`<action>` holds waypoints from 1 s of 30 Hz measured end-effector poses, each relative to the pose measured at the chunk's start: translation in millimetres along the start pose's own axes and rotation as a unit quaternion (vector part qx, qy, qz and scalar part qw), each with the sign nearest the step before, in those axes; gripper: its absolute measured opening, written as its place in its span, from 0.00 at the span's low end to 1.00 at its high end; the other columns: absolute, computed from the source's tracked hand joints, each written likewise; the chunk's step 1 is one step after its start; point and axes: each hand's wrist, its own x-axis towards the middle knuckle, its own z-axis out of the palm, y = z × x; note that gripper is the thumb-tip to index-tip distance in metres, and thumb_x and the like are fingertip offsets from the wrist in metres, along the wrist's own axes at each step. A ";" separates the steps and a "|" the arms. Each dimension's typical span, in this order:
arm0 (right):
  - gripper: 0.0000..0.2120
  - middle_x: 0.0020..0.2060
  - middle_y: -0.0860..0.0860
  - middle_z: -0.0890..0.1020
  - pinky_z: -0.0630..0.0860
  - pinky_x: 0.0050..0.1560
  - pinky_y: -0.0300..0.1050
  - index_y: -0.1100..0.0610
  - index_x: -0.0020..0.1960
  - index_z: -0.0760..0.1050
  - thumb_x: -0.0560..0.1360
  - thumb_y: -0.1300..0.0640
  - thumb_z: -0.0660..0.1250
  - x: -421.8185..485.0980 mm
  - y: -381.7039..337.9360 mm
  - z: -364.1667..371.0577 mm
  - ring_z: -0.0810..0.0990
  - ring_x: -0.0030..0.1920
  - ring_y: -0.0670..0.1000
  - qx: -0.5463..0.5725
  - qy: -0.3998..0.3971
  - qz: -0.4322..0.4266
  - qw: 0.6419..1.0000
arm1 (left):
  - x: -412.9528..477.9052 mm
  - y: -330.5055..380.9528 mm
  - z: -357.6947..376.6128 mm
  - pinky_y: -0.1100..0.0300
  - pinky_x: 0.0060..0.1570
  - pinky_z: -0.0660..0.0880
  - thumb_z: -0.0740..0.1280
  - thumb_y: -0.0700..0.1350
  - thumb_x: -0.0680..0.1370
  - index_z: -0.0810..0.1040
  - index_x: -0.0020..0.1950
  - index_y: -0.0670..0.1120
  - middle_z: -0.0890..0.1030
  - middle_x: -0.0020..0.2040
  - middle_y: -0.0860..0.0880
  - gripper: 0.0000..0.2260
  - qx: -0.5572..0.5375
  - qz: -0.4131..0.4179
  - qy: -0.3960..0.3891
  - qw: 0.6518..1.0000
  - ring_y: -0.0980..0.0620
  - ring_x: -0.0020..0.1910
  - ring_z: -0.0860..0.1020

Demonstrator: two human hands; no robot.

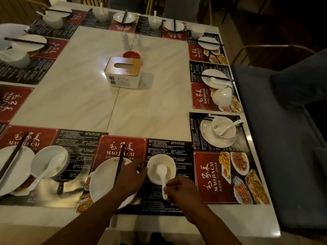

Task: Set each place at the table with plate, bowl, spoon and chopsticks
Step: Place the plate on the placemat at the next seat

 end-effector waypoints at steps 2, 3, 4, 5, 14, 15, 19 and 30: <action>0.09 0.42 0.57 0.86 0.81 0.38 0.43 0.61 0.50 0.78 0.71 0.67 0.74 2.6 3.5 8.5 0.85 0.37 0.52 0.009 0.014 0.022 1.000 | 0.2 -2.9 -8.7 0.58 0.48 0.80 0.68 0.47 0.79 0.77 0.60 0.58 0.83 0.51 0.55 0.11 -0.002 0.008 0.005 1.000 0.57 0.46 0.82; 0.09 0.42 0.58 0.86 0.80 0.36 0.42 0.61 0.50 0.78 0.71 0.67 0.74 3.4 4.7 11.2 0.84 0.35 0.51 0.012 0.019 0.027 0.999 | 0.5 -5.3 -13.2 0.56 0.47 0.81 0.68 0.47 0.79 0.77 0.58 0.59 0.83 0.49 0.56 0.10 -0.004 0.011 0.007 1.000 0.57 0.44 0.83; 0.09 0.41 0.59 0.86 0.80 0.35 0.42 0.62 0.49 0.78 0.71 0.67 0.74 4.0 5.2 13.1 0.84 0.34 0.51 0.014 0.025 0.028 0.999 | 1.0 -9.0 -17.0 0.54 0.46 0.82 0.68 0.48 0.78 0.78 0.57 0.60 0.84 0.47 0.56 0.10 -0.006 0.013 0.007 1.000 0.58 0.42 0.84; 0.08 0.41 0.59 0.86 0.79 0.35 0.42 0.62 0.49 0.78 0.72 0.66 0.74 4.5 5.3 14.0 0.83 0.33 0.51 0.013 0.031 0.027 0.999 | 1.6 -12.3 -20.4 0.53 0.46 0.83 0.68 0.49 0.78 0.78 0.58 0.59 0.84 0.46 0.57 0.10 -0.003 0.012 0.005 1.000 0.58 0.42 0.84; 0.11 0.42 0.58 0.86 0.83 0.46 0.60 0.62 0.50 0.77 0.71 0.64 0.76 9.9 4.5 14.1 0.85 0.34 0.54 -0.009 0.071 0.012 0.997 | 0.9 -21.4 -34.7 0.54 0.41 0.84 0.67 0.46 0.79 0.75 0.63 0.58 0.83 0.49 0.55 0.14 0.004 0.022 -0.005 1.000 0.57 0.38 0.84; 0.12 0.43 0.58 0.86 0.84 0.45 0.58 0.62 0.51 0.77 0.71 0.63 0.76 9.7 4.5 14.3 0.85 0.34 0.54 -0.009 0.073 0.013 0.997 | 1.6 -20.5 -35.1 0.54 0.42 0.84 0.67 0.45 0.79 0.75 0.63 0.57 0.83 0.50 0.54 0.14 0.003 0.022 -0.011 1.000 0.57 0.38 0.84; 0.11 0.46 0.55 0.85 0.85 0.42 0.53 0.58 0.52 0.77 0.73 0.57 0.76 14.3 6.7 12.1 0.86 0.40 0.54 -0.014 0.104 0.001 0.994 | 5.7 -15.8 -33.9 0.55 0.46 0.83 0.67 0.46 0.80 0.76 0.64 0.52 0.83 0.48 0.57 0.13 0.011 0.033 -0.023 0.999 0.58 0.41 0.84; 0.13 0.48 0.49 0.84 0.81 0.42 0.44 0.48 0.59 0.78 0.78 0.62 0.67 33.1 15.6 10.1 0.84 0.44 0.47 -0.120 0.163 -0.089 0.975 | 9.8 -7.8 -16.4 0.54 0.56 0.79 0.66 0.37 0.77 0.81 0.56 0.60 0.83 0.53 0.56 0.17 0.003 0.056 -0.085 0.995 0.56 0.52 0.81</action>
